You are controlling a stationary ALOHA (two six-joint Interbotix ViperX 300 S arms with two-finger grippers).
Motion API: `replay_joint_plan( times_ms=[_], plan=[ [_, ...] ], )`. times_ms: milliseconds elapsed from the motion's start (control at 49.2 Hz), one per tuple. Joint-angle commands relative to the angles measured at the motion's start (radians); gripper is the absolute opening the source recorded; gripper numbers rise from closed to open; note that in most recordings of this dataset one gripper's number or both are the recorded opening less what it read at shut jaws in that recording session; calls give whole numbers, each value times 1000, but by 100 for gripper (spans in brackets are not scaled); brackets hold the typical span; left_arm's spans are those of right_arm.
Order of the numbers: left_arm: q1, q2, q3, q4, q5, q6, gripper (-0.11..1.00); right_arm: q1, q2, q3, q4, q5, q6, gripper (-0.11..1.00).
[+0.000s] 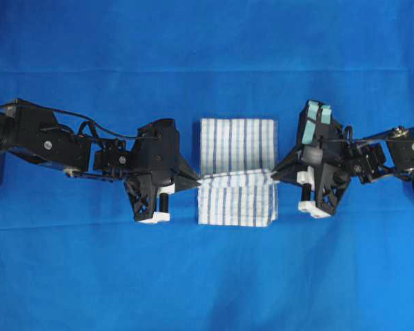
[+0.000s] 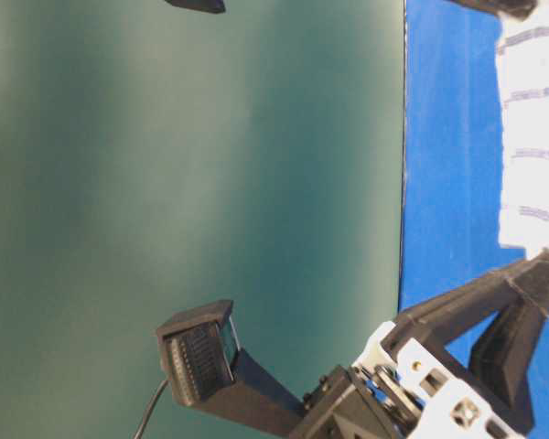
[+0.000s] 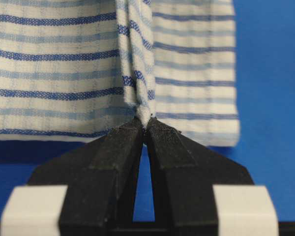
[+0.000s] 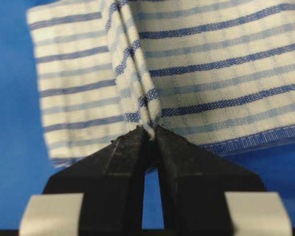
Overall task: Fold the blue towel.
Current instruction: 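Fold the far end toward the near end with both grippers, then release the towel and open both grippers beside it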
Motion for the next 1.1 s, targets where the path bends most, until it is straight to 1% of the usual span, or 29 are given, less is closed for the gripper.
replay_joint_plan(
  times_ms=[0,142,305,935,976,1016,1077],
  plan=[
    [-25,-14,0,0,8,-6,2,28,-2,-9,3,9,6,8],
    [-46,-11,-5,-2,9,-11,2,66,18,-25,17,12,12,8],
    [-64,-6,-8,0,8,-11,2,84,32,-38,28,32,12,8],
    [-61,-2,-17,-2,-2,-11,4,87,66,-63,28,60,14,9],
    [-61,-2,-18,-2,-2,-11,7,87,66,-66,28,64,14,15],
    [-61,-3,-17,-2,0,-11,16,87,66,-69,29,72,14,27],
    [-61,-6,-17,-2,5,-9,32,92,61,-80,31,84,15,46]
  ],
)
